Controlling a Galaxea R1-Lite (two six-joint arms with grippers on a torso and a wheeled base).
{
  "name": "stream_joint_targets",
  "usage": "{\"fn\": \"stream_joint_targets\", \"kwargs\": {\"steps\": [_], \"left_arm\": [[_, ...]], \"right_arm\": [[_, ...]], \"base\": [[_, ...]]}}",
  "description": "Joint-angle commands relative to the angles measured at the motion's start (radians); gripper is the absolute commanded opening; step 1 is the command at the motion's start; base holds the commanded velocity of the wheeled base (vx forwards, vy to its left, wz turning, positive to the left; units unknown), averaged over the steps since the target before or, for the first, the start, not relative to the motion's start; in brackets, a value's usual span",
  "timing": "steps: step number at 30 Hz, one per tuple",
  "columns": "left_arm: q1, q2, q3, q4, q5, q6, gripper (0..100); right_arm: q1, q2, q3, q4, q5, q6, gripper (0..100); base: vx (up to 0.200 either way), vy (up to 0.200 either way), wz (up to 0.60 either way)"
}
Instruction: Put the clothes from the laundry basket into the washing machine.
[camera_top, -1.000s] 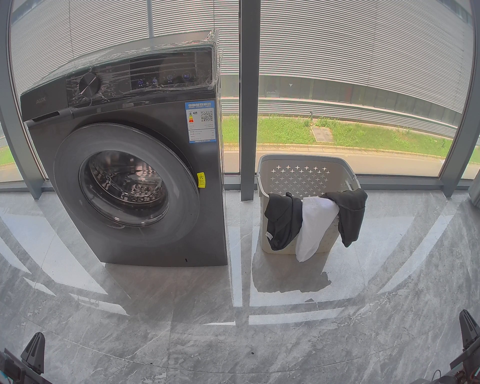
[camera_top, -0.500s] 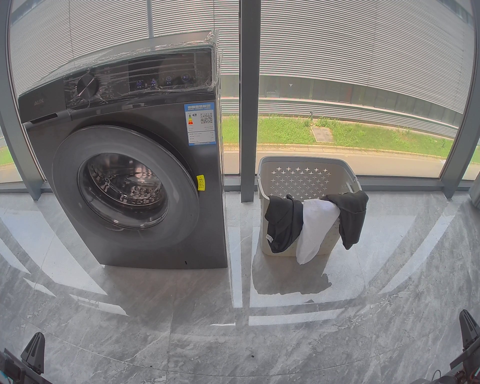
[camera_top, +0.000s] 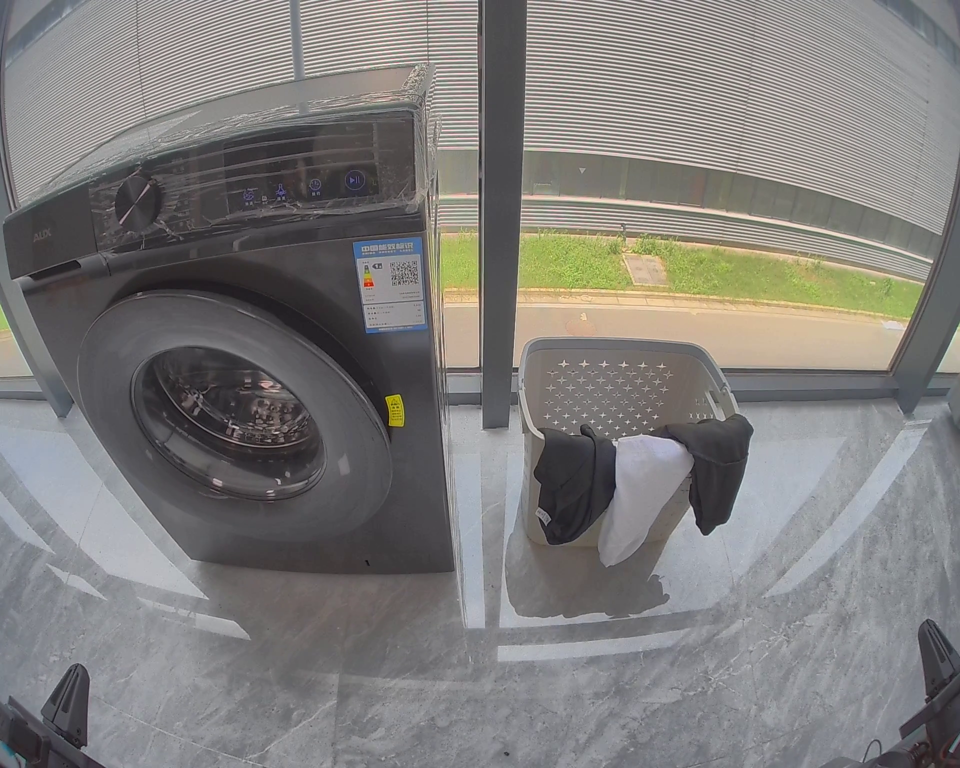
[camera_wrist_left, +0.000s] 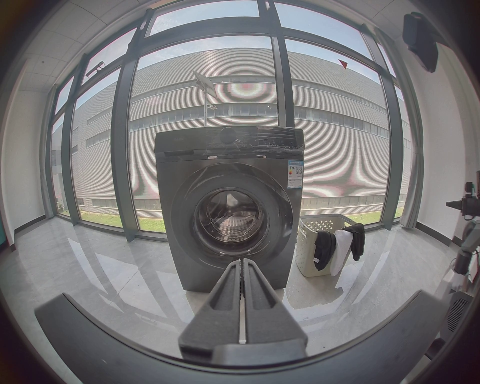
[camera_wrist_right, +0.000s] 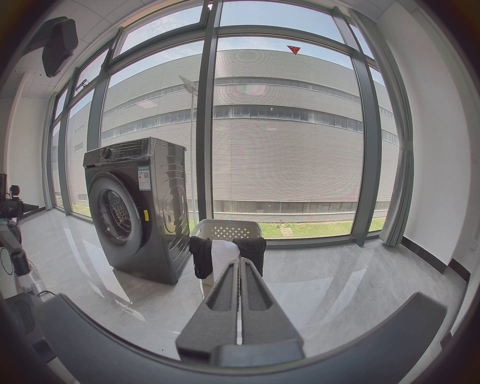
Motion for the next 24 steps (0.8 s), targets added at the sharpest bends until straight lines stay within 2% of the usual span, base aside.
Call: {"fn": "stream_joint_targets", "kwargs": {"steps": [1, 24], "left_arm": [[0.000, -0.015, 0.018, 0.000, 0.000, 0.000, 0], [0.000, -0.015, 0.018, 0.000, 0.000, 0.000, 0]], "right_arm": [[0.000, -0.018, 0.018, -0.001, -0.001, -0.001, 0], [0.000, -0.018, 0.018, -0.002, 0.001, -0.001, 0]], "base": [[0.200, 0.000, 0.00], [0.200, 0.000, 0.00]]}}
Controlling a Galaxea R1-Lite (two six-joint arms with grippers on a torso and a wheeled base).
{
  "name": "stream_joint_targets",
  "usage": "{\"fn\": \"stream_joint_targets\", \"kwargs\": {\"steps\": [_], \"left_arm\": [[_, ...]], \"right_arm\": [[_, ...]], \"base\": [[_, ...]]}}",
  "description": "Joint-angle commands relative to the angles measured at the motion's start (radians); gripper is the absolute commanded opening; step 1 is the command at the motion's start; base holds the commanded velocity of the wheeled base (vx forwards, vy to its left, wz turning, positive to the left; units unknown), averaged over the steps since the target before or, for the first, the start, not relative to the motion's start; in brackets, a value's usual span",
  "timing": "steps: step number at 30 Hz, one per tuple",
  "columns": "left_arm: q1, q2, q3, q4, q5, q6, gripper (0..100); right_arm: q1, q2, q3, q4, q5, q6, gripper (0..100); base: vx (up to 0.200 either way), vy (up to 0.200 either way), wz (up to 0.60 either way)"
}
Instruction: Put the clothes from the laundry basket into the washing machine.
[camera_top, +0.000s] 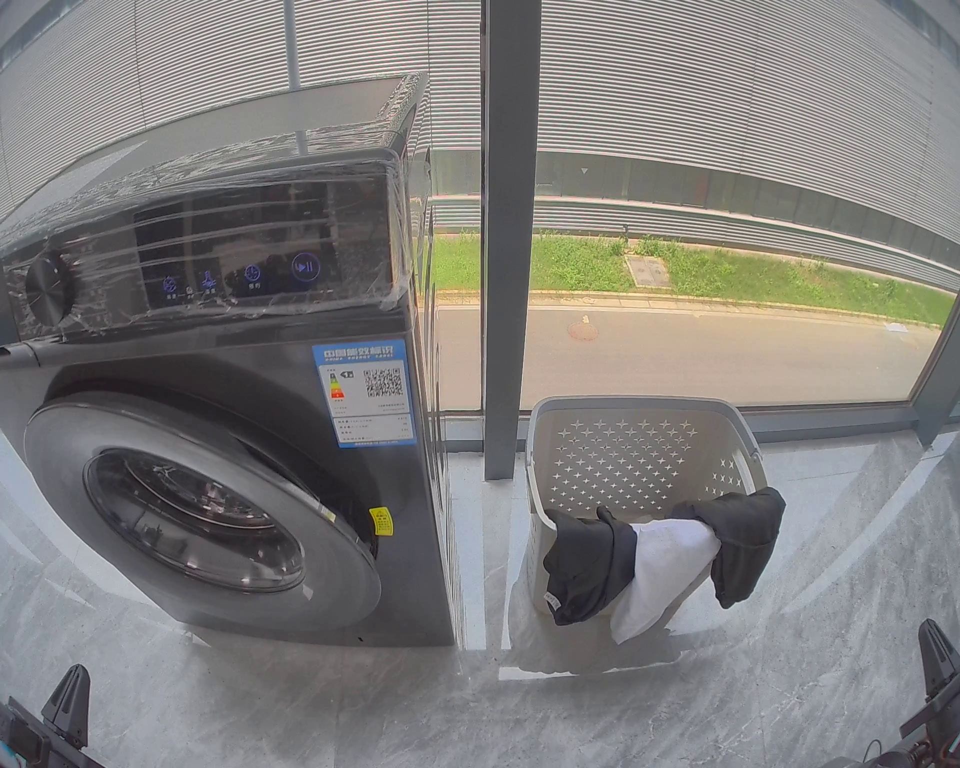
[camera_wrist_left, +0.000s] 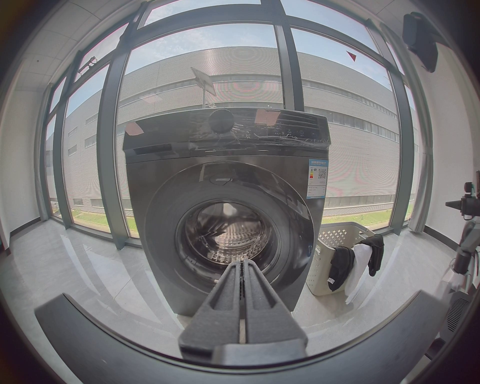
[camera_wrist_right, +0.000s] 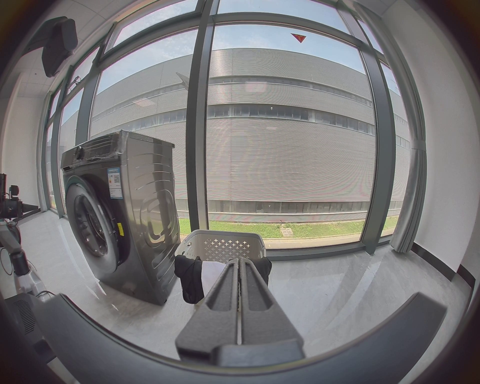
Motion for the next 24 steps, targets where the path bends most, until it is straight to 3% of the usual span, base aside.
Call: {"fn": "stream_joint_targets", "kwargs": {"steps": [1, 6, 24], "left_arm": [[0.000, -0.015, 0.018, 0.000, 0.000, 0.000, 0], [0.000, -0.015, 0.018, 0.000, -0.002, 0.001, 0], [0.000, -0.016, 0.018, 0.000, 0.000, 0.001, 0]], "right_arm": [[0.001, -0.018, 0.018, 0.001, 0.001, -0.001, 0], [0.001, -0.018, 0.018, 0.001, 0.001, -0.001, 0], [0.001, -0.018, 0.018, 0.001, -0.001, -0.001, 0]], "base": [[0.200, 0.000, 0.00], [0.200, 0.000, 0.00], [0.000, 0.000, 0.00]]}}
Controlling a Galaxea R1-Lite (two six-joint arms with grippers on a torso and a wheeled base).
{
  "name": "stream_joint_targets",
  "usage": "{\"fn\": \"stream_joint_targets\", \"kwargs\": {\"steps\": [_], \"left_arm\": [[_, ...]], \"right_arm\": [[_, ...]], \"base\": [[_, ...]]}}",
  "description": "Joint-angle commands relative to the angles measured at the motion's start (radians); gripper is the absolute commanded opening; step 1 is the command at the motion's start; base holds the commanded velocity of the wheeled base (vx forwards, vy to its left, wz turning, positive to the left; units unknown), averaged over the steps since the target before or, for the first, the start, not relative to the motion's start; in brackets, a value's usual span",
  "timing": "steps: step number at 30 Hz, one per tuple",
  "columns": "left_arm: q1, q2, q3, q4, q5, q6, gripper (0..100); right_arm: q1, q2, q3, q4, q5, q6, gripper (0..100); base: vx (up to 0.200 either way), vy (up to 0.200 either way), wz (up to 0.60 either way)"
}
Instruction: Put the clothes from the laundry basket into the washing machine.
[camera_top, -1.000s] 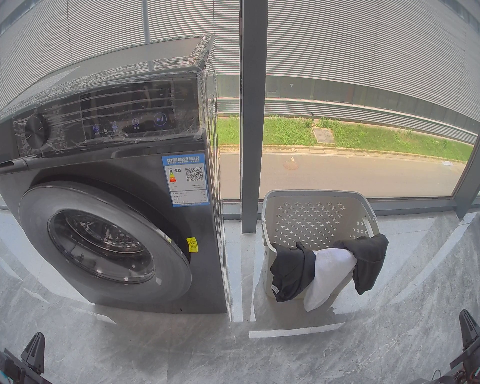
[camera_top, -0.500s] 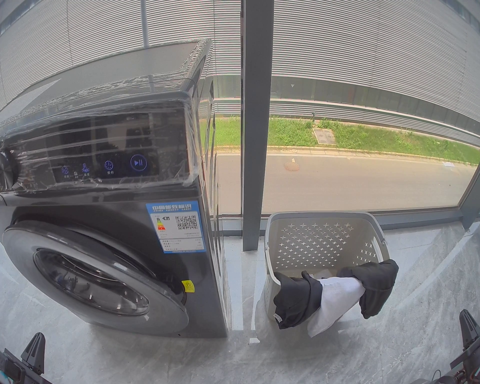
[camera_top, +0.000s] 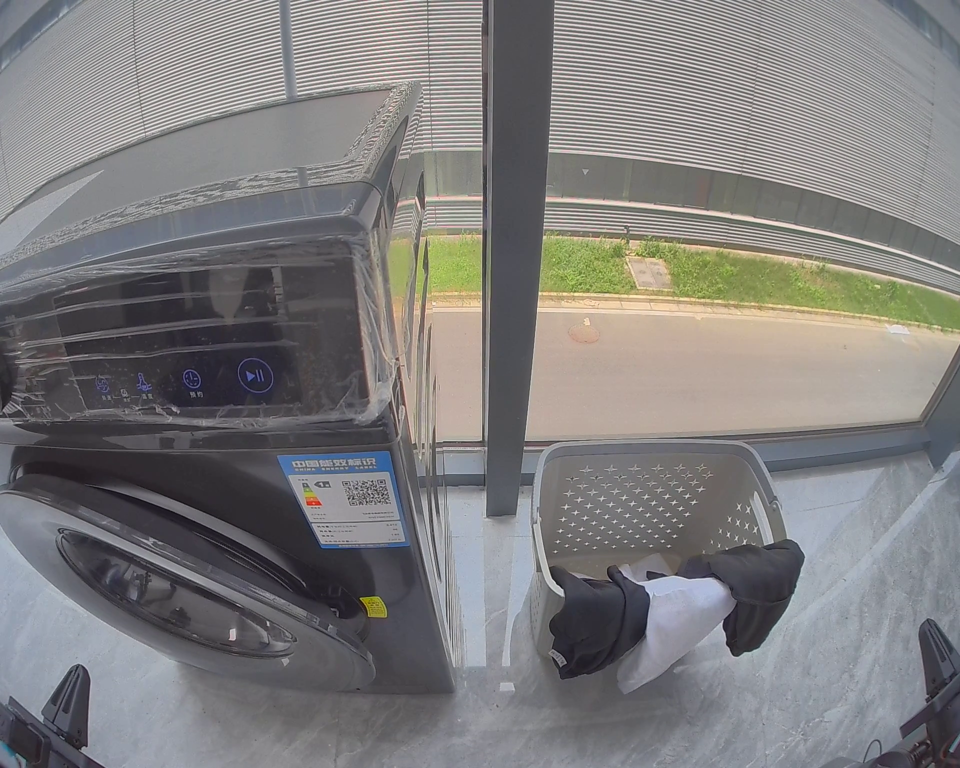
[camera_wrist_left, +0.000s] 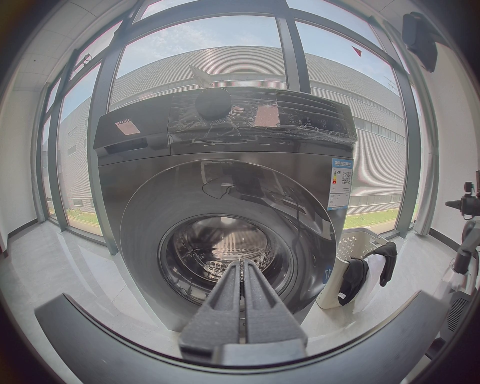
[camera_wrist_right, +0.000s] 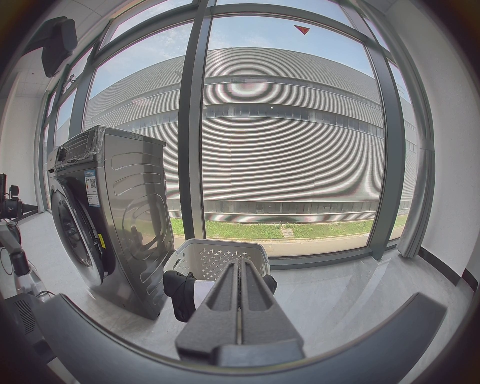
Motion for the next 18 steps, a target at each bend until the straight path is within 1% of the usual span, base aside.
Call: {"fn": "stream_joint_targets", "kwargs": {"steps": [1, 18], "left_arm": [[0.000, -0.016, 0.018, 0.000, 0.000, 0.000, 0], [0.000, -0.016, 0.018, 0.000, 0.000, 0.000, 0]], "right_arm": [[0.000, -0.018, 0.018, -0.002, -0.001, -0.001, 0], [0.000, -0.018, 0.018, 0.000, 0.001, -0.001, 0]], "base": [[0.000, 0.000, 0.00], [0.000, 0.000, 0.00]]}}
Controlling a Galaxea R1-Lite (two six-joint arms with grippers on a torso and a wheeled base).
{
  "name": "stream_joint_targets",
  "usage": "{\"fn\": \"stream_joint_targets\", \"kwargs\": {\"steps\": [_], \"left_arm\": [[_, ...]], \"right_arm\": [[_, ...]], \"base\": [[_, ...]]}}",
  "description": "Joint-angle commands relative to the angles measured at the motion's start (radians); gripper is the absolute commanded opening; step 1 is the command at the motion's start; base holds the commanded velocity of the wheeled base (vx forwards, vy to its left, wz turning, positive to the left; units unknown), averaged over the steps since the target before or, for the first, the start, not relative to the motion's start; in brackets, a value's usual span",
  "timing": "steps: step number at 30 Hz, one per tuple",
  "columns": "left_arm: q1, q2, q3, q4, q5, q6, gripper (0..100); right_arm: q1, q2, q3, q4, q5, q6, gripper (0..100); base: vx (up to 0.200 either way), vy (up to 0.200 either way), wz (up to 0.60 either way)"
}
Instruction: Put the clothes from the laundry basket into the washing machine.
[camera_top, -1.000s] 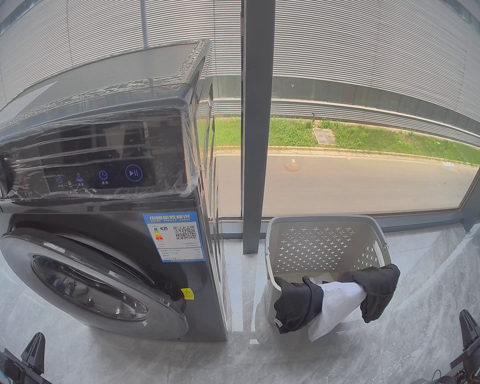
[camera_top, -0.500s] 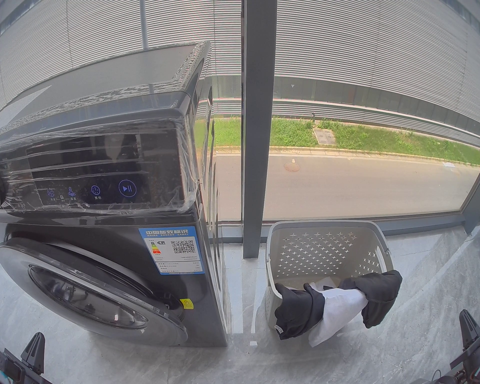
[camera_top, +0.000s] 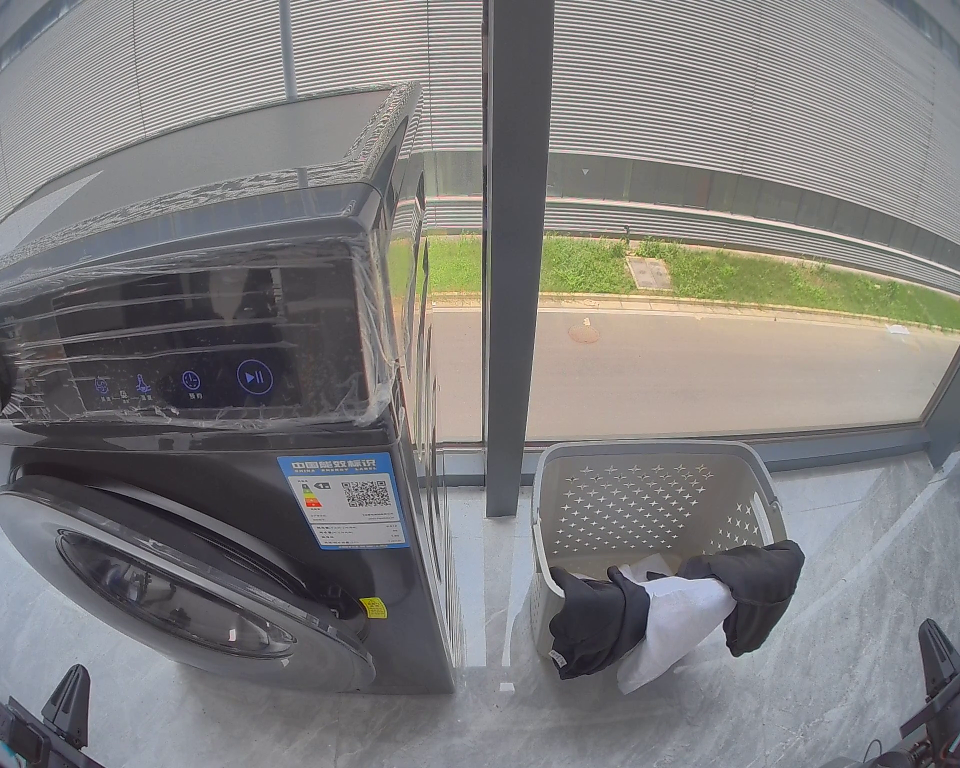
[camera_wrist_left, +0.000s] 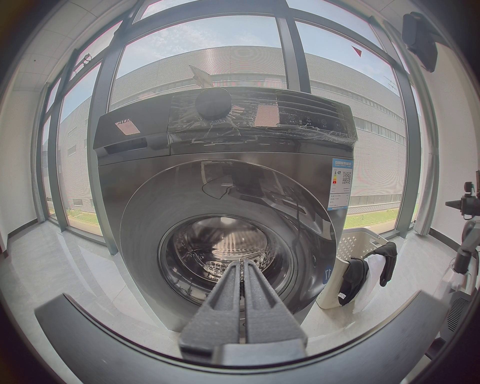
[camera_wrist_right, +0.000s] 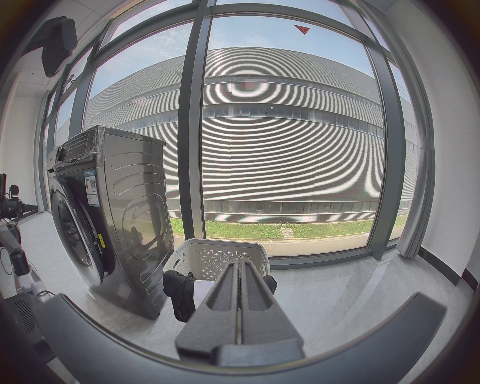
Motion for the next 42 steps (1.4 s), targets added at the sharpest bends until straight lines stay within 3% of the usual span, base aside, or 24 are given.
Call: {"fn": "stream_joint_targets", "kwargs": {"steps": [1, 12, 42], "left_arm": [[0.000, -0.015, 0.018, 0.000, 0.000, 0.000, 0], [0.000, -0.015, 0.018, 0.000, 0.000, 0.002, 0], [0.000, -0.015, 0.018, 0.000, 0.000, 0.000, 0]], "right_arm": [[0.000, -0.018, 0.018, 0.000, 0.001, -0.001, 0], [0.000, -0.018, 0.018, 0.000, 0.000, -0.001, 0], [0.000, -0.018, 0.018, 0.000, 0.001, -0.001, 0]], "base": [[0.000, 0.000, 0.00], [0.000, 0.000, 0.00], [-0.200, 0.000, 0.00]]}}
